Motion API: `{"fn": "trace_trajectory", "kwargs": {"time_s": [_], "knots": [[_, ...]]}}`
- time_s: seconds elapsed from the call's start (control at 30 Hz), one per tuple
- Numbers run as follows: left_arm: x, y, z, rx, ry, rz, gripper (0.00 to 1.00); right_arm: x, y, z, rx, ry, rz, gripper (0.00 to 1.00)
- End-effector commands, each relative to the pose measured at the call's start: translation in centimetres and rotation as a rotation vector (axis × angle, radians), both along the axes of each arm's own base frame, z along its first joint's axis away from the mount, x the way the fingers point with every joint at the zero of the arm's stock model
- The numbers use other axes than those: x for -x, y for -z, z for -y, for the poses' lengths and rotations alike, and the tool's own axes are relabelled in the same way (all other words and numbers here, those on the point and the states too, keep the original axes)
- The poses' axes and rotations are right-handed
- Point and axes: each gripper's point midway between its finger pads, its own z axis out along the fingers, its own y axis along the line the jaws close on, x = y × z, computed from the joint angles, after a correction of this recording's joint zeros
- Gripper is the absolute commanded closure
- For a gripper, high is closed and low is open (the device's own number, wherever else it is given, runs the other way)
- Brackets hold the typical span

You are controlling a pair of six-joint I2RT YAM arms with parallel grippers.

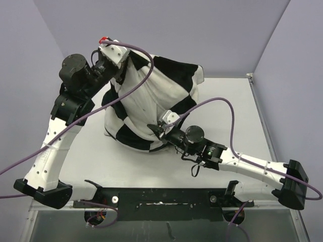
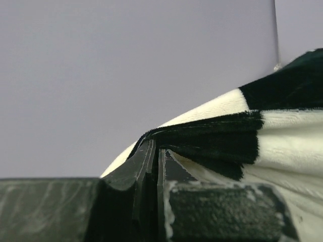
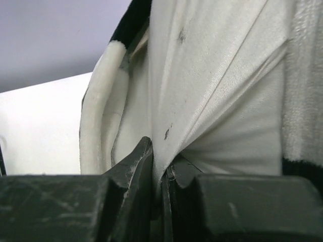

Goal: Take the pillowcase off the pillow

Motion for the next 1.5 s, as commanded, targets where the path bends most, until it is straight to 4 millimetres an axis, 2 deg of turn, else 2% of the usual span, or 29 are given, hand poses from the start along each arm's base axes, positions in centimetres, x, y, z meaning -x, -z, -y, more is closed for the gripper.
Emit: {"fn": "trace_trajectory", "kwargs": {"time_s": [0.0, 0.1, 0.2, 0.27, 0.37, 0.43, 0.47, 0.5, 0.53, 0.6, 0.67, 0.73, 0.83, 0.93, 1.13, 1.3, 1.33, 1.37, 1.47], "knots": [[-0.2, -6.1, -3.1, 0.046, -0.134, 0.144, 1.0, 1.8, 6.6, 3.8, 0.237, -0.011, -0.096, 1.0], [-1.2, -4.1, -2.3, 0.015, -0.116, 0.021, 1.0, 1.7, 3.8, 4.9, 0.166, 0.006, -0.065, 1.0], [-1.6, -1.6, -1.4, -0.019, -0.08, -0.126, 1.0, 2.0, 2.2, 5.5, 0.117, 0.011, -0.061, 1.0], [-1.1, 0.0, -0.9, -0.033, -0.05, -0.241, 1.0, 2.1, 1.5, 6.1, 0.086, 0.027, -0.068, 1.0], [-0.5, 4.6, 0.2, -0.08, 0.008, -0.453, 1.0, 2.1, 0.4, 7.7, 0.001, 0.078, -0.076, 0.99], [0.1, 7.4, 0.7, -0.086, 0.047, -0.585, 1.0, 1.9, -0.7, 9.1, -0.067, 0.119, -0.078, 0.95], [0.5, 8.8, 0.8, -0.081, 0.063, -0.657, 1.0, 1.7, -1.0, 9.7, -0.092, 0.139, -0.089, 0.82], [0.6, 9.6, 0.9, -0.066, 0.075, -0.703, 1.0, 1.7, -1.3, 10.2, -0.118, 0.159, -0.111, 0.59], [0.9, 10.5, 1.0, -0.057, 0.086, -0.757, 1.0, 1.6, -1.7, 10.6, -0.146, 0.175, -0.133, 0.43], [1.1, 11.6, 1.1, -0.041, 0.1, -0.817, 1.0, 1.7, -2.4, 11.2, -0.202, 0.191, -0.172, 0.26], [1.1, 11.9, 1.2, -0.032, 0.109, -0.837, 1.0, 1.6, -2.9, 11.6, -0.245, 0.218, -0.218, 0.12], [1.4, 12.0, 1.5, -0.021, 0.126, -0.845, 1.0, 1.6, -3.9, 11.9, -0.292, 0.229, -0.247, 0.07], [2.1, 11.9, 2.1, 0.008, 0.163, -0.88, 1.0, 1.9, -6.7, 11.5, -0.311, 0.195, -0.211, 0.0], [3.1, 11.9, 2.8, 0.035, 0.213, -0.928, 1.0, 1.7, -8.8, 10.2, -0.238, 0.178, -0.126, 0.02], [4.8, 11.7, 3.8, 0.083, 0.313, -1.014, 1.0, 3.4, -13.6, 4.3, 0.049, 0.029, 0.23, 0.02], [5.7, 11.3, 4.0, 0.116, 0.364, -1.055, 1.0, 3.1, -16.8, 1.4, 0.178, -0.086, 0.399, 0.02], [5.8, 11.3, 3.9, 0.119, 0.37, -1.058, 1.0, 2.6, -16.0, 0.9, 0.221, -0.106, 0.399, 0.02], [6.0, 11.2, 3.9, 0.122, 0.375, -1.063, 1.0, 2.0, -16.5, 0.8, 0.231, -0.116, 0.403, 0.02], [6.3, 10.9, 3.8, 0.124, 0.383, -1.061, 1.0, -0.1, -16.0, 0.8, 0.277, -0.137, 0.384, 0.02]]}}
